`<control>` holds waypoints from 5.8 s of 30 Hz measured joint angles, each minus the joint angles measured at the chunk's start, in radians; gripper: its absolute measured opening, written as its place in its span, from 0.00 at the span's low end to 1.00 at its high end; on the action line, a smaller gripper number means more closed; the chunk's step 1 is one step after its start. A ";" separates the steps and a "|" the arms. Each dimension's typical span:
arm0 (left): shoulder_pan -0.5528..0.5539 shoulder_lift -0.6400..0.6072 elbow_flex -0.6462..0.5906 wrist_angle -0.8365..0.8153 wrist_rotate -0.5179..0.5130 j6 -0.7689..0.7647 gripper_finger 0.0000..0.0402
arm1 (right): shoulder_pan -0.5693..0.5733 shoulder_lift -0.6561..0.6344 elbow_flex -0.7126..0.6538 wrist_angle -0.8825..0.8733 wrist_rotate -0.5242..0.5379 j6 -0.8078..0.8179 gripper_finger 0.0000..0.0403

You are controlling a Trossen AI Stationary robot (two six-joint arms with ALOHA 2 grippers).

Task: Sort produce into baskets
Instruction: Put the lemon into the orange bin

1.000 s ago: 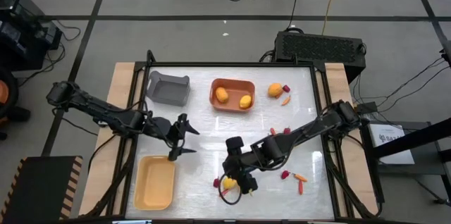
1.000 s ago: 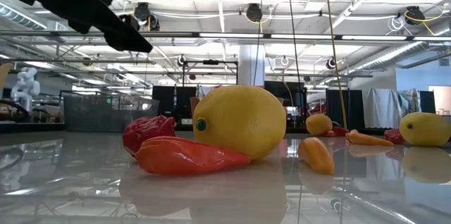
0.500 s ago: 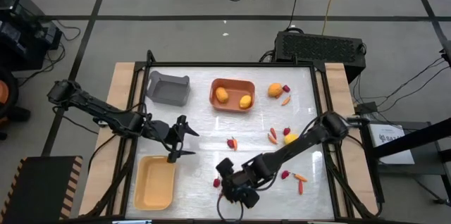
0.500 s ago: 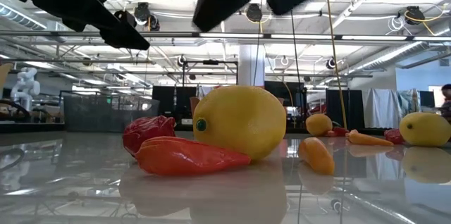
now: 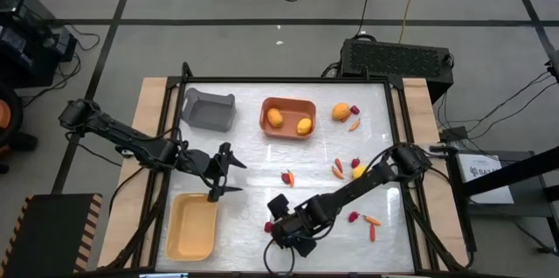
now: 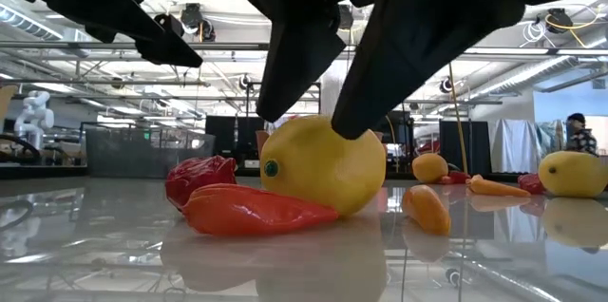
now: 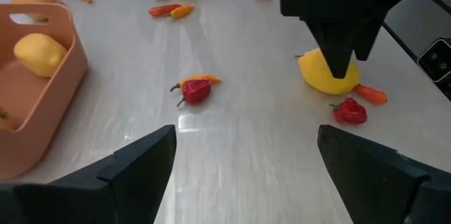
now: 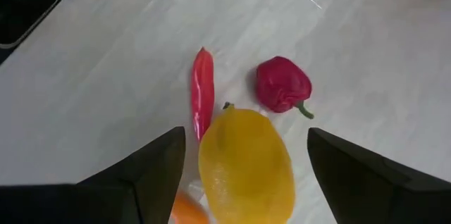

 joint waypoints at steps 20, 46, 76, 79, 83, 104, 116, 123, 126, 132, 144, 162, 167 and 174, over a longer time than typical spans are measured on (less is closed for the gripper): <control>0.000 0.000 0.000 0.002 -0.020 0.003 0.88 | -0.003 0.069 0.000 0.006 0.000 0.044 0.64; 0.000 0.000 0.000 -0.001 -0.026 0.022 0.88 | -0.167 0.067 0.378 -0.398 0.071 0.026 0.51; 0.006 0.000 0.000 -0.001 -0.092 -0.058 0.88 | -0.684 0.068 0.370 -0.534 0.081 0.084 0.51; 0.019 0.000 0.000 -0.001 -0.104 -0.082 0.88 | -0.715 0.068 0.369 -0.580 0.076 0.054 0.51; 0.051 0.000 0.000 -0.001 -0.105 -0.134 0.88 | -0.753 0.068 0.369 -0.564 0.007 0.012 0.51; 0.155 0.000 0.000 0.002 -0.254 -0.372 0.88 | -0.866 0.068 0.369 -0.571 -0.102 -0.132 0.51; 0.173 0.000 0.000 0.054 -0.276 -0.370 0.88 | -0.865 0.068 0.369 -0.494 -0.101 -0.210 0.52; 0.195 0.000 0.000 0.054 -0.299 -0.326 0.88 | -0.869 0.068 0.369 -0.494 -0.101 -0.181 0.62; 0.207 0.000 0.000 0.053 -0.290 -0.314 0.88 | -0.872 0.068 0.369 -0.497 -0.101 -0.172 0.65; 0.214 0.000 0.000 0.052 -0.286 -0.257 0.88 | -0.872 0.068 0.369 -0.509 -0.100 -0.183 0.68; 0.216 0.000 0.000 0.162 -0.330 -0.141 0.88 | -0.922 0.058 0.459 -0.740 -0.107 -0.137 0.65; 0.348 0.014 0.000 0.358 -0.253 0.134 0.88 | -1.142 -0.398 -0.002 -0.524 -0.203 0.073 0.60; 0.394 0.038 0.000 0.364 -0.051 0.154 0.88 | -1.162 -0.533 -0.299 -0.401 -0.201 0.218 0.60; 0.423 0.084 0.000 0.391 -0.021 0.158 0.88 | -1.159 -0.595 -0.491 -0.375 -0.202 0.380 0.60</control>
